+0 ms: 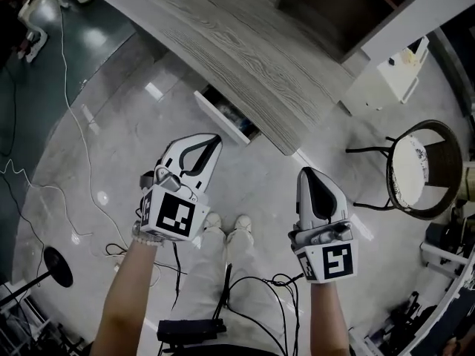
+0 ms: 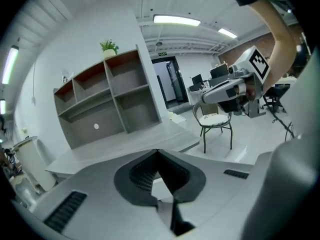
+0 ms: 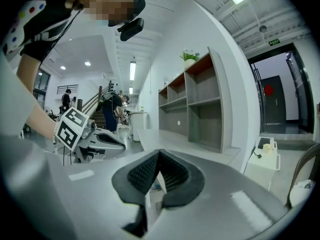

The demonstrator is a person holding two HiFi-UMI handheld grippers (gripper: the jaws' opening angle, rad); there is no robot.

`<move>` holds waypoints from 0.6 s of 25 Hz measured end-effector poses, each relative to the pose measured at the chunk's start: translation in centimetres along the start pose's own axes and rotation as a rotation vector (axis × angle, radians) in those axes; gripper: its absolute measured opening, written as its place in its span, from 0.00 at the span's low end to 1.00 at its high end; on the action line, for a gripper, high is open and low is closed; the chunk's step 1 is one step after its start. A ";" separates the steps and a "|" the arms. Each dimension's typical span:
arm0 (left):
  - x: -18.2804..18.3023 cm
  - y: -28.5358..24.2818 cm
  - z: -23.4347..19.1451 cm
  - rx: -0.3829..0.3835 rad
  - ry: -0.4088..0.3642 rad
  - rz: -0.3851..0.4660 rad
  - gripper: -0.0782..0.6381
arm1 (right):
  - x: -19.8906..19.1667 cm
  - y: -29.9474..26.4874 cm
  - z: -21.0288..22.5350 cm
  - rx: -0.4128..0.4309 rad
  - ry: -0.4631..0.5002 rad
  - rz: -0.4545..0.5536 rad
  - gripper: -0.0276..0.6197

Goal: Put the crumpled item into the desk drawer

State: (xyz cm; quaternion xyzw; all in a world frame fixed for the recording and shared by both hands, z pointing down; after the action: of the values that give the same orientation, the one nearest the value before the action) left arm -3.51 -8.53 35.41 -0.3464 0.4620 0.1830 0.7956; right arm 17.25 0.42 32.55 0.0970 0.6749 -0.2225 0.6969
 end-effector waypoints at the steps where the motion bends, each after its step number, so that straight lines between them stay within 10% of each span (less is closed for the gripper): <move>1: 0.6 0.8 -0.1 0.002 0.012 0.006 0.12 | 0.6 0.3 -0.2 -0.002 -0.004 0.005 0.06; 15: 8.2 10.9 -1.2 0.058 0.073 0.093 0.12 | 8.2 3.5 -3.7 0.046 0.054 0.075 0.06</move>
State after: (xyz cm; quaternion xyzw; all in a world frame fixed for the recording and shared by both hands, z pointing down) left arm -6.82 -2.08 23.77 -0.3077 0.5113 0.1936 0.7787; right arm 15.42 3.67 23.66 0.1440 0.6839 -0.2091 0.6839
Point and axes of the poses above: the fingertips, and each gripper's own axes: y backward along the fingers, z to its right, x out of its top, the point moved 7 cm from there along y, backward along the fingers, and after that the axes turned 7 degrees about x, right-handed, at the moved point
